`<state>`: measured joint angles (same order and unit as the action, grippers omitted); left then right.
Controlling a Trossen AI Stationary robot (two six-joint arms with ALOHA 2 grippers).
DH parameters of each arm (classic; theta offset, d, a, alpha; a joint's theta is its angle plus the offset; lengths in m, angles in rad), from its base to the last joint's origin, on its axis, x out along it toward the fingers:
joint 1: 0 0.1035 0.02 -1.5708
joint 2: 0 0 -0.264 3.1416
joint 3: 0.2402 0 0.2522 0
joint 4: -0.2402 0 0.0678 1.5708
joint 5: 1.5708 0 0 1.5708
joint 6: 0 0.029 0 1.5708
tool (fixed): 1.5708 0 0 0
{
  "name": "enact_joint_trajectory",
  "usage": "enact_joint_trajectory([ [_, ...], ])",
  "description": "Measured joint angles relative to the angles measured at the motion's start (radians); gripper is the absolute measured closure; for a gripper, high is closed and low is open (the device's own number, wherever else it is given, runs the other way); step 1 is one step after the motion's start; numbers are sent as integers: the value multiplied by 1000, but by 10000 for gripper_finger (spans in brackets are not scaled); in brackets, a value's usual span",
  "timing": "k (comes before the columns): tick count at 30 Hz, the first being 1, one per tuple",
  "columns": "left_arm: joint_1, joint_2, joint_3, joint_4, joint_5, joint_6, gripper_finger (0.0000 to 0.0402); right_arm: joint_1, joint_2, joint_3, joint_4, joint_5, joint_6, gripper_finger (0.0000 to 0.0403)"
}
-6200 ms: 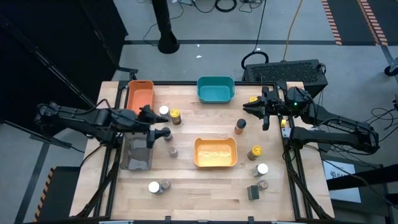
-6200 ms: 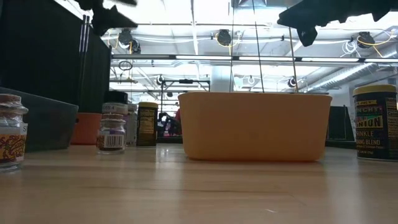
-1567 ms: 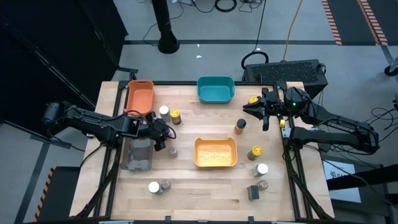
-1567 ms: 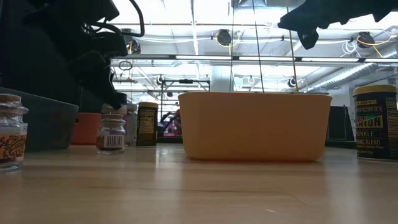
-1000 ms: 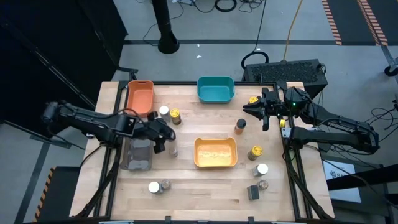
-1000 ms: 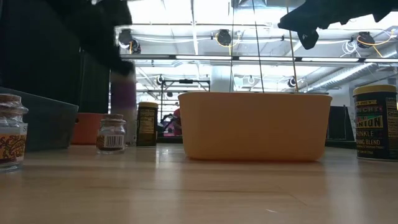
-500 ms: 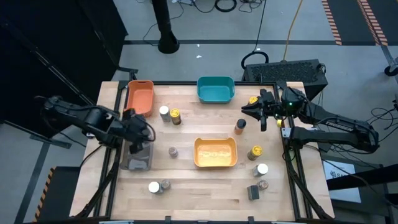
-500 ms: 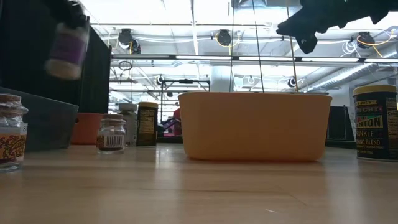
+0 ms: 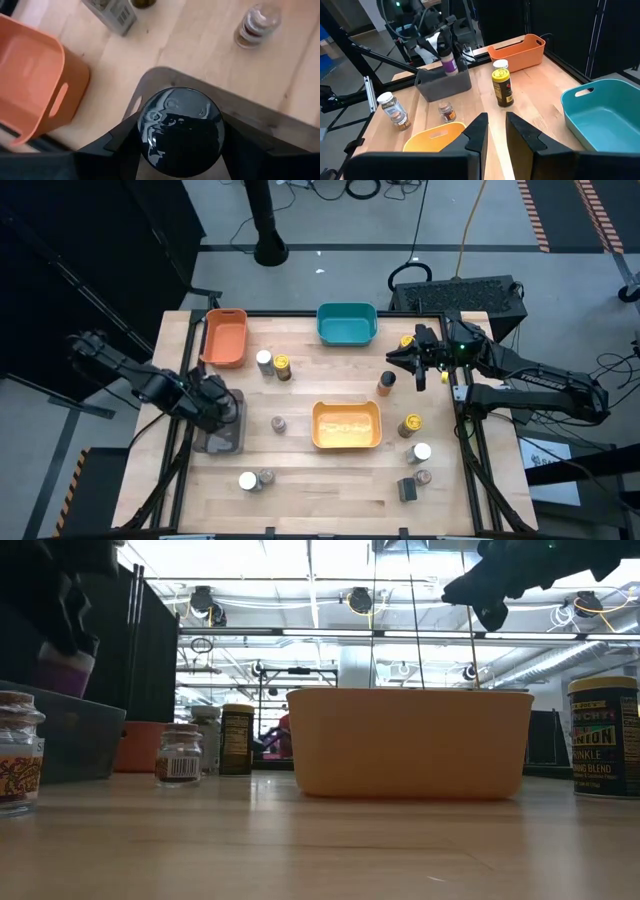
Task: Sort spices by type
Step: Put the left black spice bottle into the black bin
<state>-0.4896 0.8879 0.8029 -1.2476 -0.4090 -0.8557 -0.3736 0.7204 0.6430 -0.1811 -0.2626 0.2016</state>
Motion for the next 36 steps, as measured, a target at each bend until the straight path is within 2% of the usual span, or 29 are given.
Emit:
enact_joint_trajectory([
  [16,-11,-1,-177,179,-71,0,178,0,0,0,1,0,-4,351],
  [21,-11,-1,-190,195,-77,1,178,0,0,0,0,0,-4,351],
  [27,-48,-1,-190,195,-142,3,178,0,0,0,0,0,-4,351],
  [36,-116,-1,-192,195,-163,-78,178,0,0,0,0,0,-4,351],
])
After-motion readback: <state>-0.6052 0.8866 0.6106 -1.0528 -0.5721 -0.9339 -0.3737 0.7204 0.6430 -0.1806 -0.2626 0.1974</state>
